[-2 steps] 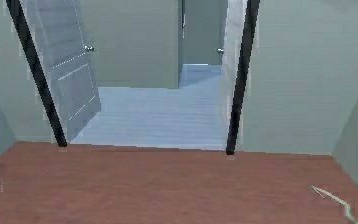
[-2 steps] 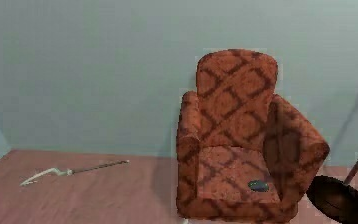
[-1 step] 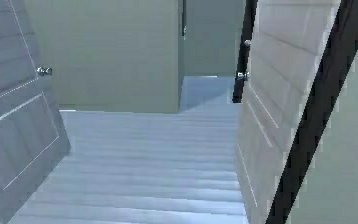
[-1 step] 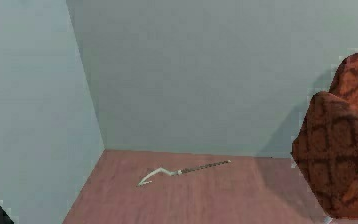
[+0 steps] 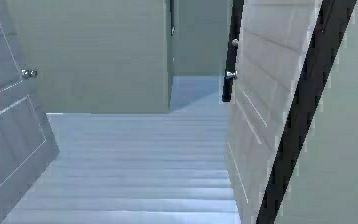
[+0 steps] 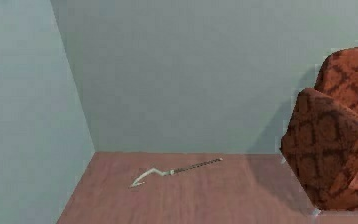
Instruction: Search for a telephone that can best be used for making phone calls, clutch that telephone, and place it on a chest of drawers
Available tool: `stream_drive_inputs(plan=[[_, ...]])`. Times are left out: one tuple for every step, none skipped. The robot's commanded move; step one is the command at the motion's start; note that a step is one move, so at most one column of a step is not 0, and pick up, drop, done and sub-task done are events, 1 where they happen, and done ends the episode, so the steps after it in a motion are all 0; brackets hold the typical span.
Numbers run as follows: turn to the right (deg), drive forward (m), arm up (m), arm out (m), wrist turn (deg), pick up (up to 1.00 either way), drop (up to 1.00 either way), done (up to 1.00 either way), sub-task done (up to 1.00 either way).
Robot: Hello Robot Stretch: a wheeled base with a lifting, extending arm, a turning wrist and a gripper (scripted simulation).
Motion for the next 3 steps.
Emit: stream_drive_inputs(plan=[[0.0,1.00,0.00,0.00,0.0,0.00,0.00,0.00,0.00],[0.0,0.80,0.00,0.00,0.0,0.00,0.00,0.00,0.00],[15.0,0.00,0.00,0.00,0.0,0.00,0.00,0.00,0.00]])
